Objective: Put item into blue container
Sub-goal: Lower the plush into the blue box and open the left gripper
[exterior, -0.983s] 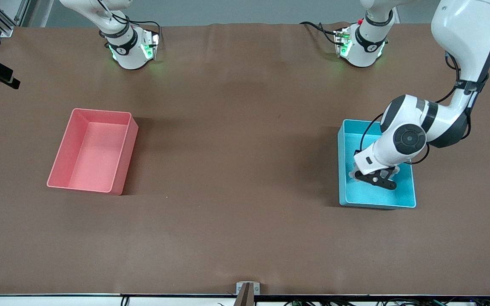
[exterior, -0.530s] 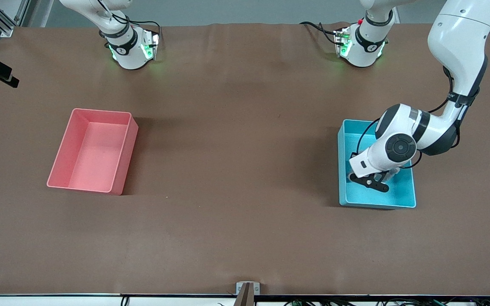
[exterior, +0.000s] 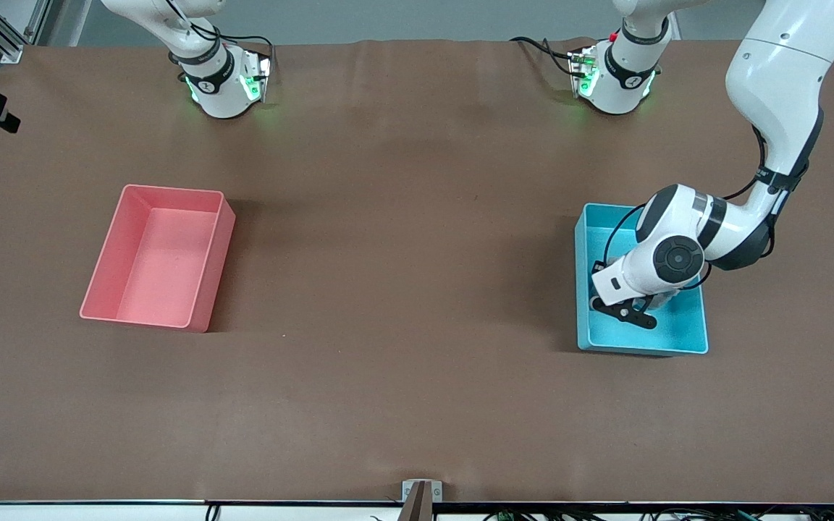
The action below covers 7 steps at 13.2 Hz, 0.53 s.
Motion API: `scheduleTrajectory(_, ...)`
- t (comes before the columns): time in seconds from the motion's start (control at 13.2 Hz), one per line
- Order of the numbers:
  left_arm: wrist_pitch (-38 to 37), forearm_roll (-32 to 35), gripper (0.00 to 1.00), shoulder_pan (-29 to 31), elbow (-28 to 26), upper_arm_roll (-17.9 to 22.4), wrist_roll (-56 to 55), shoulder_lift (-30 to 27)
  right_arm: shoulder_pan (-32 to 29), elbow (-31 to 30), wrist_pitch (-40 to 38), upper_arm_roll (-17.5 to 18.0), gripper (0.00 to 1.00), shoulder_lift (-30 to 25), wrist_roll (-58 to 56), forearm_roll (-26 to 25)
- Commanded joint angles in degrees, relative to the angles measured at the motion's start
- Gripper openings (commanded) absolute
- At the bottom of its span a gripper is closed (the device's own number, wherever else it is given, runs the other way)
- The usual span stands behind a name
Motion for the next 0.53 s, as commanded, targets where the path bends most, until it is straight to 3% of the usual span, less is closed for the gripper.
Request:
scheduleTrajectory(0.0,0.1,1.2,0.81,1.1,0.1,-0.2,-0.5,-0.7,-0.1,0.2,-1.1,0.2,1.00,-0.7,-0.4,0.6)
scheduleTrajectory(0.08,0.0,1.2,1.00,1.9,-0.1,-0.2,0.2,-1.4,0.0,0.1,-1.1,0.2,1.00,-0.7,-0.5,0.6)
scheduleTrajectory(0.45,-7.0,0.3,1.00,3.1,0.3,-1.6,1.3,-7.9,0.3,-0.4,-0.4,0.1,1.00,-0.6,-0.6,0.6)
